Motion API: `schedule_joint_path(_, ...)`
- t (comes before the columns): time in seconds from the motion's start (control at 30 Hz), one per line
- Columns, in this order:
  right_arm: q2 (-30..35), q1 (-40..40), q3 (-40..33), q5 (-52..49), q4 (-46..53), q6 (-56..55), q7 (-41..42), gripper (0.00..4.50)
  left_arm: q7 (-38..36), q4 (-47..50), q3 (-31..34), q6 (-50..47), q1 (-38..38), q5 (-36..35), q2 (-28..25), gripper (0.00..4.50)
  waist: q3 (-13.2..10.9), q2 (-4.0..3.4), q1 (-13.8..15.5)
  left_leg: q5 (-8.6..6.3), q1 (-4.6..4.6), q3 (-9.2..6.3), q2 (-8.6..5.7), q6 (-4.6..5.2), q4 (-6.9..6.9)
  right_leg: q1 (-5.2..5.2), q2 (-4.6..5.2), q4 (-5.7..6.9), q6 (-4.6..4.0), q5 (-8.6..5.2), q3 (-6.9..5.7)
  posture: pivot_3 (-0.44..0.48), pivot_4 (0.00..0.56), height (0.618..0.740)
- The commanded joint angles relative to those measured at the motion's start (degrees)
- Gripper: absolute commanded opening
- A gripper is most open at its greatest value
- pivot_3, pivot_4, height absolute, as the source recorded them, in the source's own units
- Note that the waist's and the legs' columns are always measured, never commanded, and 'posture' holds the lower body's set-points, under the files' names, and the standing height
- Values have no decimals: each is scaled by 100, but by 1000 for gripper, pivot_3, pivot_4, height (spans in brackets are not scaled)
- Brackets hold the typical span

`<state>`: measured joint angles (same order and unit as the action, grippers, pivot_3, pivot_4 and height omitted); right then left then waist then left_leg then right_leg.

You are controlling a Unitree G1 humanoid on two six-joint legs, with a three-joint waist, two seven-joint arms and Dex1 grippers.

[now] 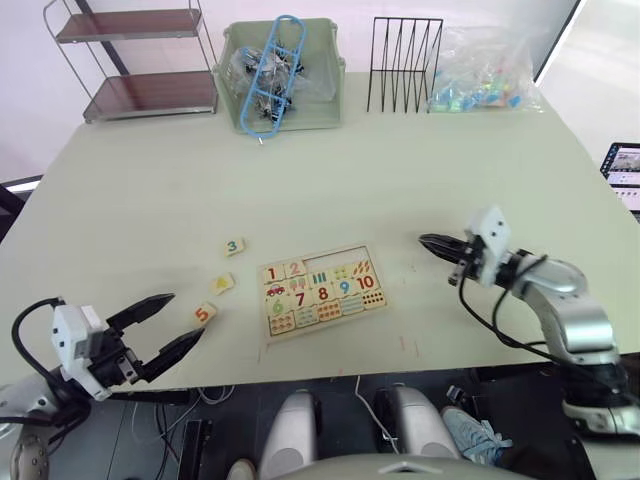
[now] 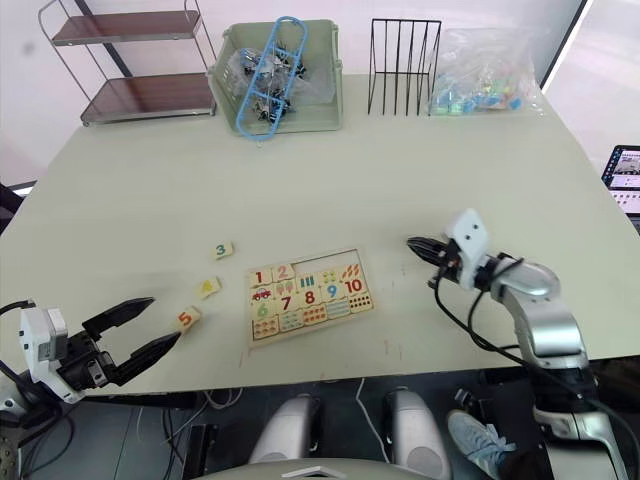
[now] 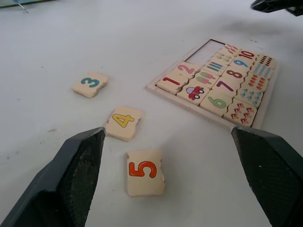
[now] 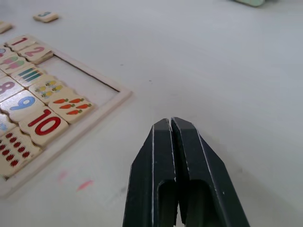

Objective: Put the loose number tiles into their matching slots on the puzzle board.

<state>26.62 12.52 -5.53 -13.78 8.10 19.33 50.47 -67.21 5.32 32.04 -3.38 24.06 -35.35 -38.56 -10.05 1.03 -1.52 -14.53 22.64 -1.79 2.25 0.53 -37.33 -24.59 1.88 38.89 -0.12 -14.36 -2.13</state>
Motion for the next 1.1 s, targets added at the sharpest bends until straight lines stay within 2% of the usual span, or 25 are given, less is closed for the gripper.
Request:
schedule_joint_path(0.03, 98, -319, -661, -343, 127, -419, -184, 54, 54, -47, 140, 100, 84, 68, 7, 4500, 0, 0, 13, 0, -1, 2, 0, 0, 0, 0, 0, 0, 1, 0, 3, 0, 150, 740)
schedule_joint_path(0.1, 152, -606, -857, -463, 172, -574, -154, 54, 103, -58, 157, 88, 116, 73, 30, 4500, 0, 0, 34, 0, -5, 10, 0, 0, -1, 0, -1, 1, 5, 2, 11, 0, 150, 740)
schedule_joint_path(0.13, 185, -761, -931, -501, 183, -666, -127, 557, 121, -67, 163, 97, 132, 82, 40, 4500, 0, 0, 41, 0, -9, 13, 0, 0, -1, 0, -2, 1, 6, 3, 16, 0, 150, 740)
schedule_joint_path(0.17, 207, -876, -987, -547, 196, -718, -124, 797, 140, -79, 168, 112, 147, 100, 44, 4500, 1, 1, 60, 0, -10, 15, 0, 0, 0, 1, -2, 1, 7, 3, 18, 0, 150, 740)
schedule_joint_path(0.4, 277, -1976, -1606, -1054, 374, -1204, 50, 4385, 423, -127, 316, 248, 308, 207, 202, 4500, 1, 2, 99, 0, -12, 23, 1, 0, 0, 4, -3, -2, 8, 3, 28, 0, 150, 740)
schedule_joint_path(0.73, 311, -2985, -1895, -1493, 441, -1674, 457, 4455, 685, 258, 379, 189, 721, 137, 467, 4500, 1, 7, 88, -1, -49, 42, 3, 0, 1, 31, -3, -6, -5, -6, 48, 0, 150, 740)
schedule_joint_path(0.83, 295, -3138, -1879, -1532, 410, -1826, 528, 4455, 721, 328, 382, 164, 796, 115, 499, 4500, 0, 6, 90, -2, -79, 40, 3, 0, 12, 67, 0, -23, -6, -8, 45, 0, 150, 740)
schedule_joint_path(1.1, 281, -3345, -1823, -1604, 401, -2089, 653, 4455, 714, 341, 350, 125, 803, 88, 448, 4500, 0, 7, 92, -2, -78, 38, 4, 0, 13, 70, 0, -30, -6, -8, 42, 0, 150, 740)
